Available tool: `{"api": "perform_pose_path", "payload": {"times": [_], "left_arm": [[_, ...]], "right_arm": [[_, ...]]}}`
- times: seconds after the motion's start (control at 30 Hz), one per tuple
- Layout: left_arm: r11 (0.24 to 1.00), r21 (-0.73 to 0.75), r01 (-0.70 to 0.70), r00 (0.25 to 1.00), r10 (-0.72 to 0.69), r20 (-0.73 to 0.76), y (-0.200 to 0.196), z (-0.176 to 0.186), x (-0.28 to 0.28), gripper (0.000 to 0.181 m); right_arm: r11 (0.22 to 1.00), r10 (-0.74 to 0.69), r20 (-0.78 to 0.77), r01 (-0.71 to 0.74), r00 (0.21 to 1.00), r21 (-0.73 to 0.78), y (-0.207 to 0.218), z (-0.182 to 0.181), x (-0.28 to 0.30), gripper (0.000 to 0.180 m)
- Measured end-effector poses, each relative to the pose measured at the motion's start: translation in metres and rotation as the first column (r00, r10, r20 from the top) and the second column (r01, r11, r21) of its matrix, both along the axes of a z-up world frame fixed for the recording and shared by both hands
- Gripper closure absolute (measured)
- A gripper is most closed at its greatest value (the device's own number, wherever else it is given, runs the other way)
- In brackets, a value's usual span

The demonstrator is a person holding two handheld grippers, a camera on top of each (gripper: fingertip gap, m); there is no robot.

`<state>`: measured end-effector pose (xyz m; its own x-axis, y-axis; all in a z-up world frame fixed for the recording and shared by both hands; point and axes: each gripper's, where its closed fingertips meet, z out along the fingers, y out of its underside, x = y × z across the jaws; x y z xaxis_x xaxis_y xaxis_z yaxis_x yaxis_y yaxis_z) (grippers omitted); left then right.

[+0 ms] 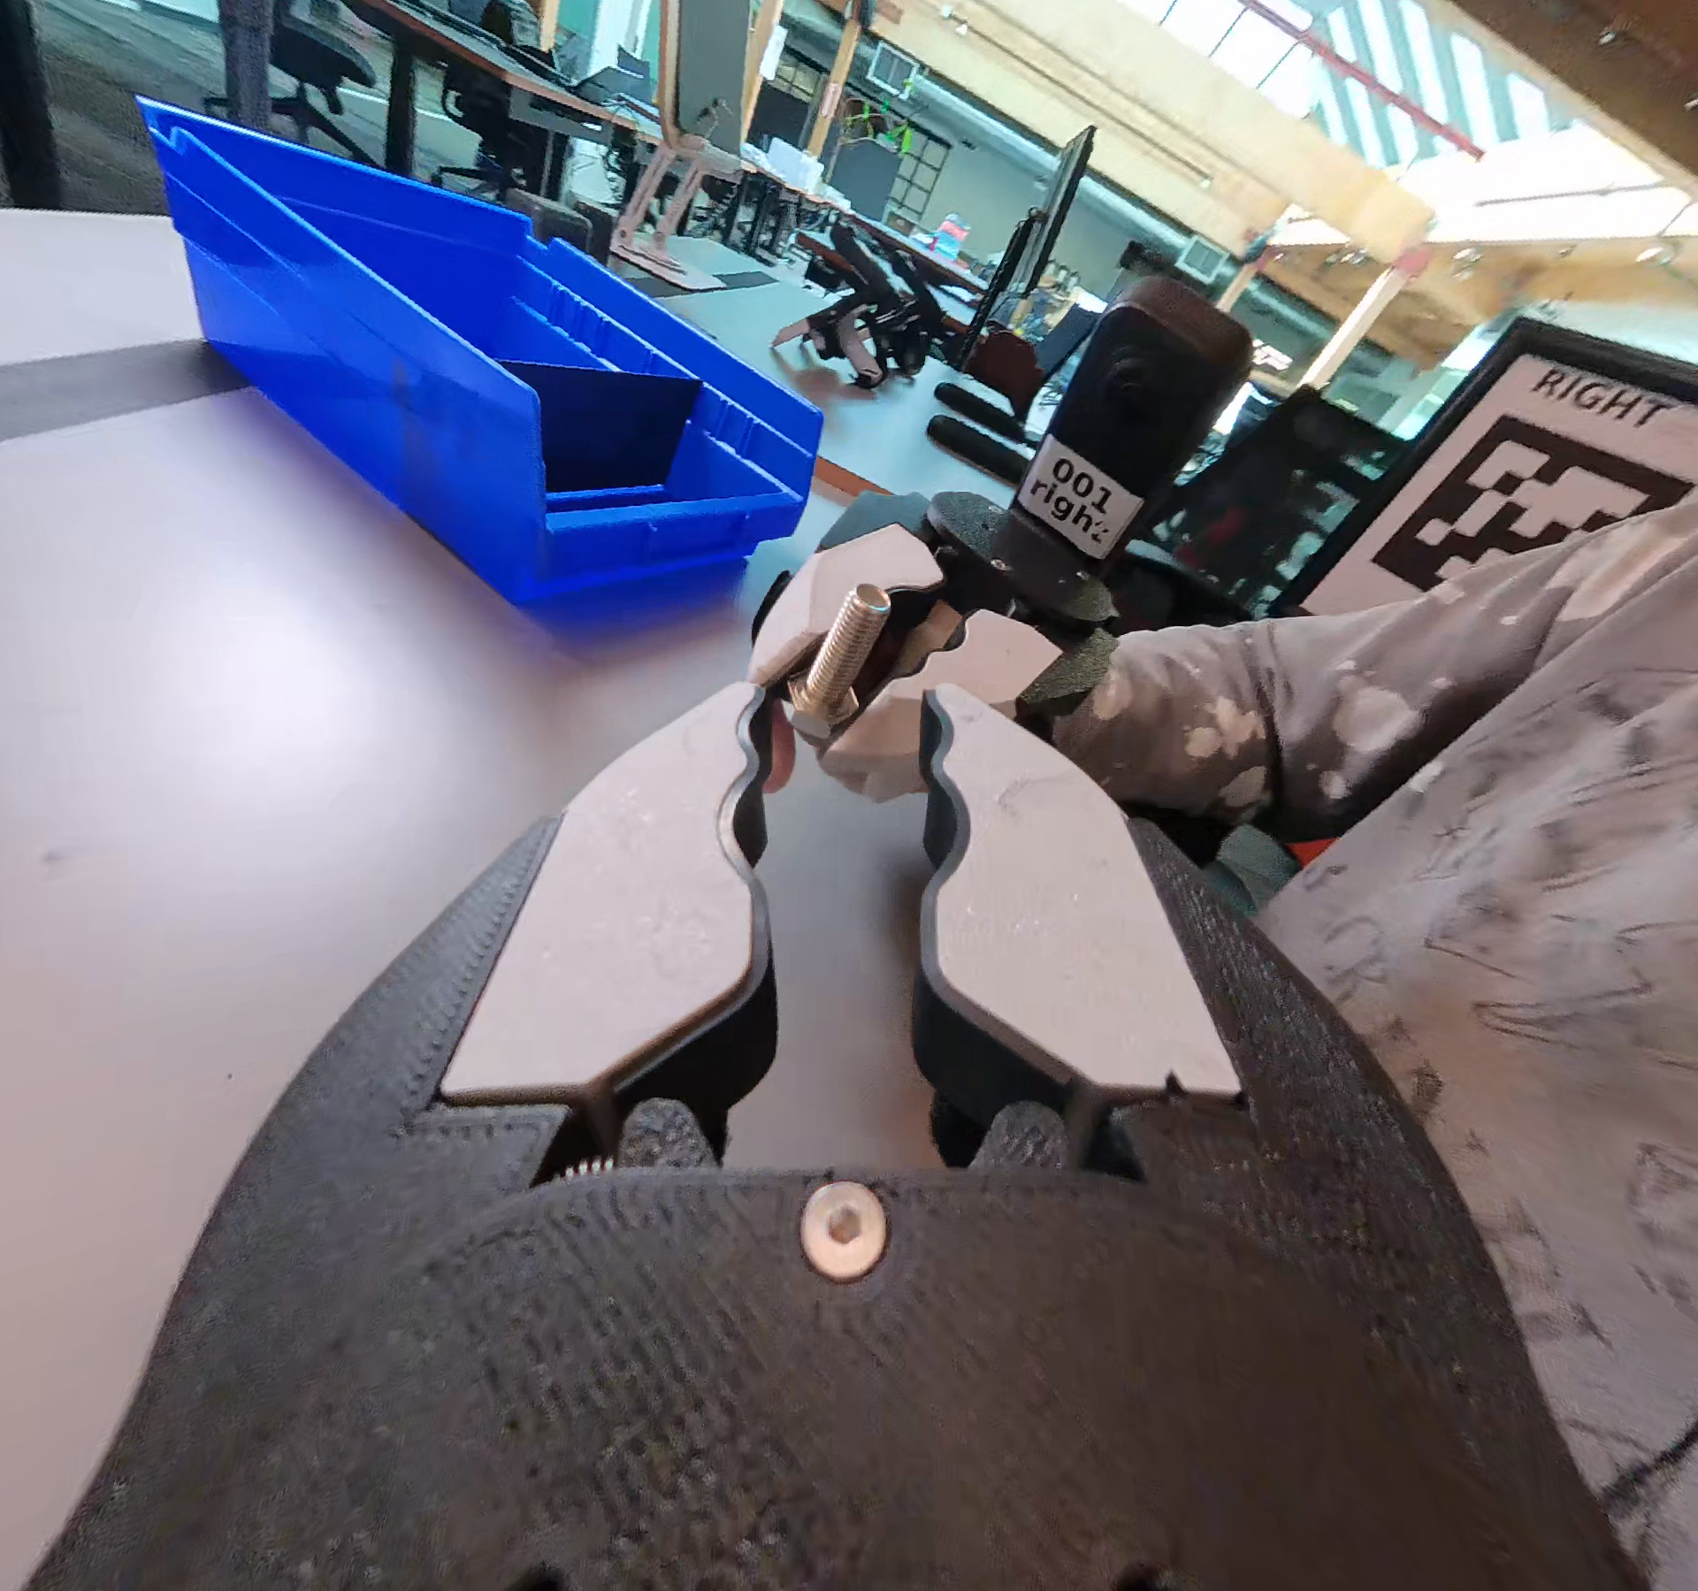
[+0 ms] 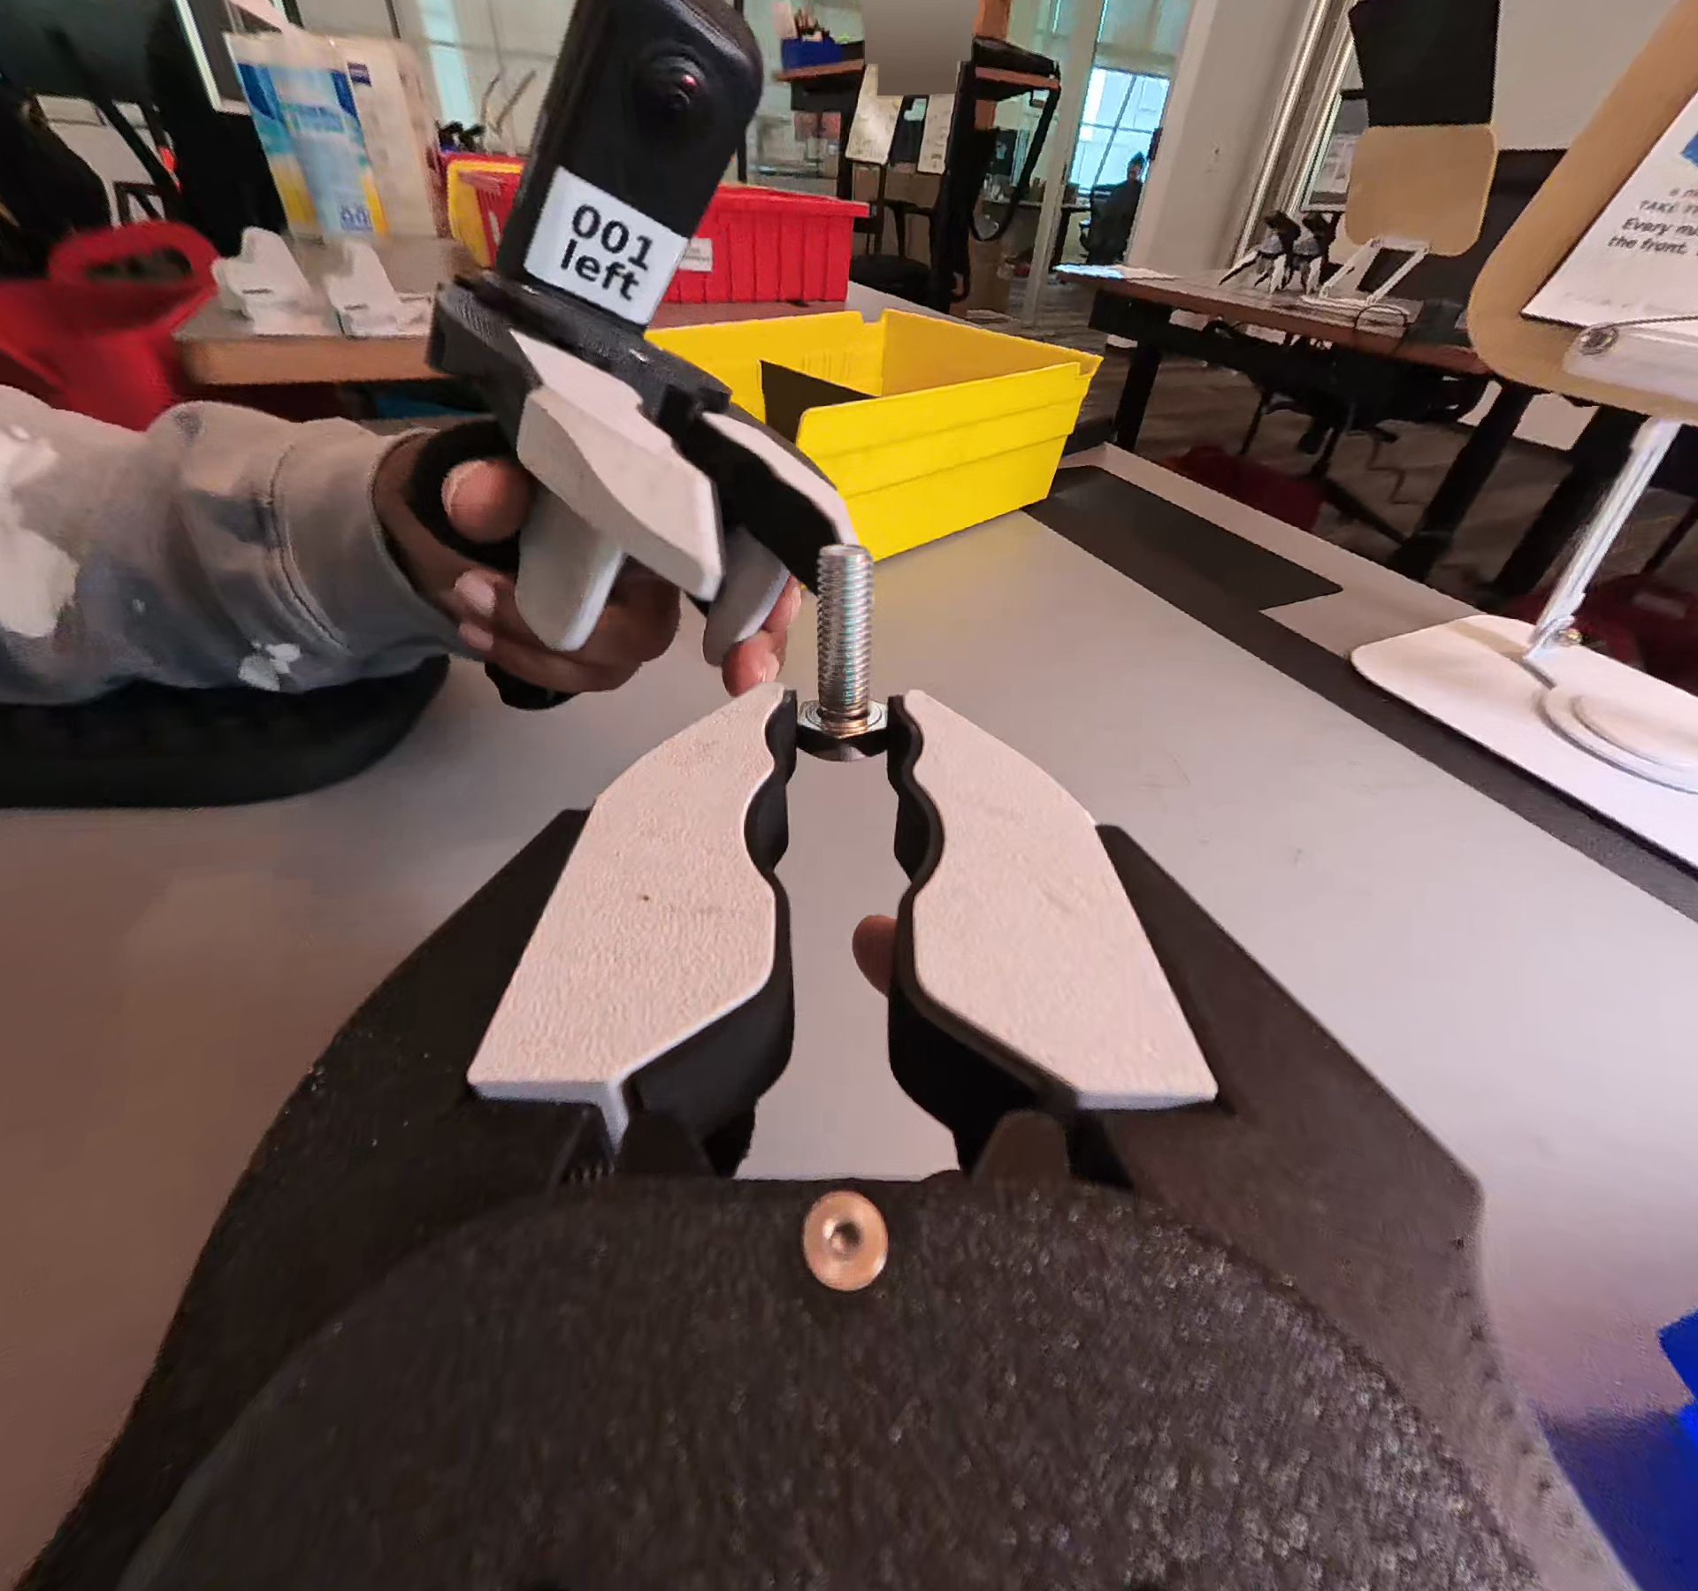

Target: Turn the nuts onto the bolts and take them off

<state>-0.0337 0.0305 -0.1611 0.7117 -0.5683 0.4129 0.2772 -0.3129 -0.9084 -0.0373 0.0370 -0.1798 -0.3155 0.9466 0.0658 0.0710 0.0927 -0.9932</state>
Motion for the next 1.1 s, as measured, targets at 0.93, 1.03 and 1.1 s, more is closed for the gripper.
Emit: {"api": "perform_pose_path", "payload": {"times": [0.93,1.03,1.1], "left_arm": [[0.94,0.135,0.313,0.898,-0.247,-0.364,-0.042,-0.005,0.045,0.171],[0.935,0.14,0.325,0.895,-0.256,-0.365,-0.044,-0.005,0.046,0.171],[0.933,0.135,0.333,0.891,-0.265,-0.368,-0.044,-0.006,0.048,0.171]], "right_arm": [[0.935,0.353,0.013,-0.354,0.935,0.041,-0.062,-0.015,0.023,0.155],[0.927,0.371,0.017,-0.372,0.928,0.041,-0.065,-0.016,0.025,0.156],[0.923,0.382,0.02,-0.382,0.924,0.041,-0.066,-0.016,0.026,0.156]]}}
